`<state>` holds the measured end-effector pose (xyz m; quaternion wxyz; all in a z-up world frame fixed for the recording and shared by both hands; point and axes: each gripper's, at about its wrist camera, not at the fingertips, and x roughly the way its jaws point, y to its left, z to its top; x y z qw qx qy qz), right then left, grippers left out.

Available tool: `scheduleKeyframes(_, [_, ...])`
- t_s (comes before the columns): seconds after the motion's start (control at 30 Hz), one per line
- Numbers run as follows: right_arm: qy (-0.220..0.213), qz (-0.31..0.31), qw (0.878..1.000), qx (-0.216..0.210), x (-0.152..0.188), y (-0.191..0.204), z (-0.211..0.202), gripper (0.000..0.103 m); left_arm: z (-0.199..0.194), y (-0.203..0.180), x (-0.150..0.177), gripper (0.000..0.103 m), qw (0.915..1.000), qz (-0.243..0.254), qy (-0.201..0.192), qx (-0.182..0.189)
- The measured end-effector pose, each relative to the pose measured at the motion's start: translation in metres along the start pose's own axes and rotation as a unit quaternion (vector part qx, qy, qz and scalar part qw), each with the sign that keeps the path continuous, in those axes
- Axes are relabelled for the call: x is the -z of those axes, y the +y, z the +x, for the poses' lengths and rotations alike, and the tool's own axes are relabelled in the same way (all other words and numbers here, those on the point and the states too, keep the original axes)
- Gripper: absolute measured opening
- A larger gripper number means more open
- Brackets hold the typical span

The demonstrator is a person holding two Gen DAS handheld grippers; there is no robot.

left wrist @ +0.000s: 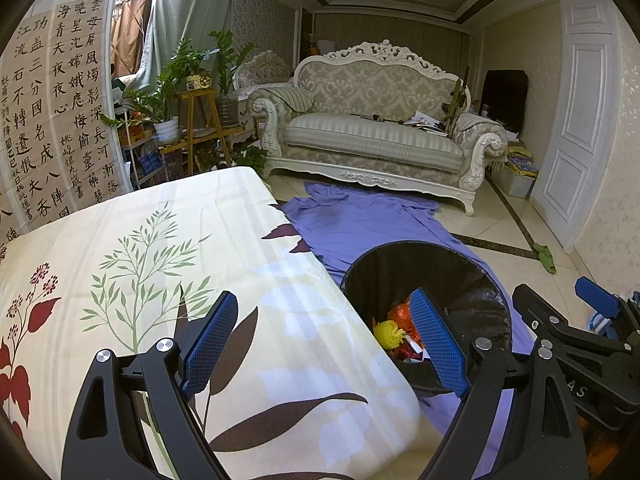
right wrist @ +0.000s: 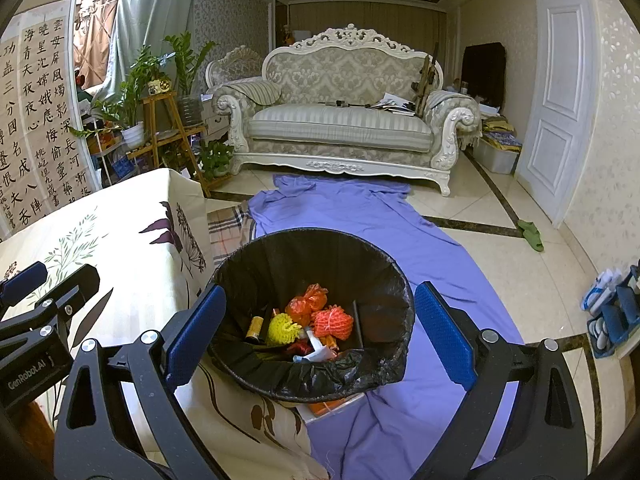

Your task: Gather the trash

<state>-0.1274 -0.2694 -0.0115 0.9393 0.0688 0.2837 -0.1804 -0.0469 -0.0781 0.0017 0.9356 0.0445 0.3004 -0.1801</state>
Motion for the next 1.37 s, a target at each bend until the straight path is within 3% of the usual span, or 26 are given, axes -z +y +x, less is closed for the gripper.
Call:
scheduleKeyframes(1.13, [0.002,-0.001,1.0,0.0,0.0,0.004,0.0,0.093,-0.006,-0.026,0.0,0.085,0.9998,0.003,-0.016,-0.013])
scheduleKeyframes(1.37, [0.012,-0.014,1.0,-0.009,0.008,0.02,0.002,0.093,0.004,-0.013,-0.002,0.085,0.9995,-0.023,0.013,-0.017])
